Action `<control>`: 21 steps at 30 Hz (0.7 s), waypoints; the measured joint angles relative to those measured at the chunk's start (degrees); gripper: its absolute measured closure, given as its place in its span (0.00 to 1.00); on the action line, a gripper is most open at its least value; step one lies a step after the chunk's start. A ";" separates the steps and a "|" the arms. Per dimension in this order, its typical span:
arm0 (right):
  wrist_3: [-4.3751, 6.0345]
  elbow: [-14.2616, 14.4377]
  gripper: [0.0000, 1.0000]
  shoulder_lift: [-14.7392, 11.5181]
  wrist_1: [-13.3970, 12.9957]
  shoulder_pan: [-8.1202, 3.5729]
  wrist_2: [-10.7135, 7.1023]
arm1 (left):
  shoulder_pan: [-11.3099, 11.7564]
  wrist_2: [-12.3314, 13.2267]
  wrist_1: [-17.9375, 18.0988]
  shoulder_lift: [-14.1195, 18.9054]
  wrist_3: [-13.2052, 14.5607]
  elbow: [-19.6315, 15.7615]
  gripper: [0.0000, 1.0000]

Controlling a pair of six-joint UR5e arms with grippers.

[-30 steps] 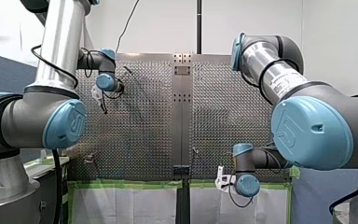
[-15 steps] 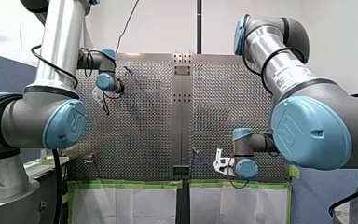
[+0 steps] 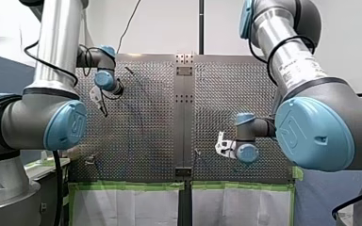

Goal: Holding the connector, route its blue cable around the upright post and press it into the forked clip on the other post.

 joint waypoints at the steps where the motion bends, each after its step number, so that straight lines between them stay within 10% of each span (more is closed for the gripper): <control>1: 0.01 0.00 1.00 -0.55 -0.05 0.01 0.00 | -0.05 -0.15 -0.27 0.40 0.29 -0.47 0.15; 21: -0.32 0.06 1.00 -6.44 0.32 0.06 0.12 | 0.93 4.60 1.31 5.56 -3.84 -3.34 0.15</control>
